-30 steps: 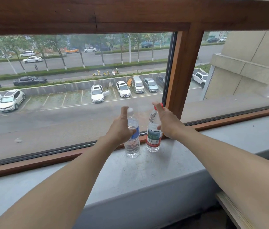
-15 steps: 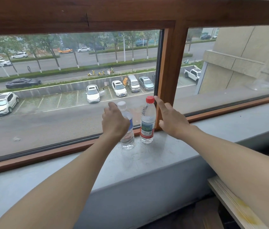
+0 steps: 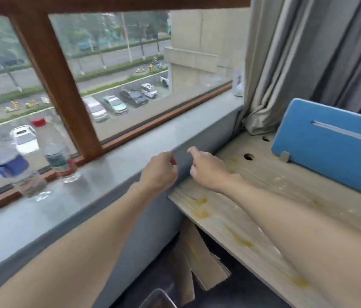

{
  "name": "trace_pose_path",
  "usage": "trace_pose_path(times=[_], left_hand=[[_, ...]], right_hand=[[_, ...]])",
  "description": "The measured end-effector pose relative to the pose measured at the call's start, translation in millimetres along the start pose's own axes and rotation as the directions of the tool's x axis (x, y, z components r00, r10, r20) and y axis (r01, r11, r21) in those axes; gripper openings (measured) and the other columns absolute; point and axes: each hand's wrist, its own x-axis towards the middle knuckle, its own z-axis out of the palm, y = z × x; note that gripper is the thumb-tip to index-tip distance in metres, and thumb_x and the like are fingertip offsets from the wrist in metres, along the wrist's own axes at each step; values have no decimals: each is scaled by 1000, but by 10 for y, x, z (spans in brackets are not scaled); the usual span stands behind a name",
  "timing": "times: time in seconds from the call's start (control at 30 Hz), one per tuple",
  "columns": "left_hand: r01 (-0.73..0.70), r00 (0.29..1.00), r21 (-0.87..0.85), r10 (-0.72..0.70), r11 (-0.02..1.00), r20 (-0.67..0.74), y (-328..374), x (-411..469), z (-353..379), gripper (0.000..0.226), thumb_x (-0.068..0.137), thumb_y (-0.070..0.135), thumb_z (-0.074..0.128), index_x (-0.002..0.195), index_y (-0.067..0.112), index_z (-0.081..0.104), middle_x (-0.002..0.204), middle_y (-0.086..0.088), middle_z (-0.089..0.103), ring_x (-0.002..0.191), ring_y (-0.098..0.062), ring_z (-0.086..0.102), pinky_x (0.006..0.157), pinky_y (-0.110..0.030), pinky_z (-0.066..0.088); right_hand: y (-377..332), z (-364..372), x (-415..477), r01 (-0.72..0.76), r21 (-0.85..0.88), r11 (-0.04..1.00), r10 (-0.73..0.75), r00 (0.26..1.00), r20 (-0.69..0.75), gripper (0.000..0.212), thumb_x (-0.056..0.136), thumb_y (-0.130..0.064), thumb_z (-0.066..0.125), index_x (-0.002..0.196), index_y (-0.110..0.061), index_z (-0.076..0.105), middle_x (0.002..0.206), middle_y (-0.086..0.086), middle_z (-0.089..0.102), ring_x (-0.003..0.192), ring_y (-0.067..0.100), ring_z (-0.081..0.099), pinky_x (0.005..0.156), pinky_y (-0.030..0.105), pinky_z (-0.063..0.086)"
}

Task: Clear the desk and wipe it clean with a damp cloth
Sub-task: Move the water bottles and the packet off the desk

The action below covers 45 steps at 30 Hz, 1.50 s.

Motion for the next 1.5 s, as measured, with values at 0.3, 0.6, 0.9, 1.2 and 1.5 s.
trace_pose_path(times=[0.3, 0.6, 0.9, 1.2, 1.5], left_hand=[[-223, 899, 50, 186, 973, 396, 1259, -494, 2026, 5, 90, 16, 60, 95, 18, 61, 97, -3, 67, 86, -19, 63, 80, -38, 58], [-352, 809, 220, 177, 910, 561, 1861, -991, 3300, 35, 92, 31, 64, 123, 15, 58, 128, -5, 56, 107, -29, 60, 89, -41, 53], [-321, 844, 423, 53, 847, 534, 1922, -1057, 3668, 14, 95, 16, 55, 106, 11, 60, 108, -4, 61, 85, -33, 64, 66, -36, 47], [-338, 870, 396, 122, 854, 478, 2025, -990, 3558, 15, 94, 12, 55, 101, 5, 66, 99, -12, 68, 77, -30, 57, 64, -35, 45], [-316, 917, 312, 204, 896, 343, 1881, -760, 2948, 12, 95, 13, 55, 100, 6, 63, 103, -8, 67, 83, -30, 62, 68, -39, 53]], right_hand=[[2368, -111, -1713, -489, 86, 868, 489, 872, 15, 18, 95, -16, 44, 102, -22, 60, 100, -1, 63, 86, 22, 59, 78, 41, 54], [3577, 112, -2984, -719, 29, 694, 702, 685, 195, 18, 96, -12, 43, 112, -12, 52, 121, 1, 37, 92, 28, 56, 80, 40, 50], [4020, 371, -3228, -770, -5, 638, 739, 610, 287, 34, 89, -1, 43, 119, -7, 54, 159, 2, 13, 101, 33, 56, 64, 37, 42], [4217, 502, -3181, -795, 36, 606, 753, 588, 296, 20, 87, 3, 41, 104, -2, 49, 143, 4, 31, 89, 28, 55, 71, 41, 51], [3827, 234, -2764, -672, -49, 739, 672, 740, -22, 29, 98, -6, 36, 122, -9, 51, 139, -2, 41, 112, 26, 49, 75, 35, 37]])
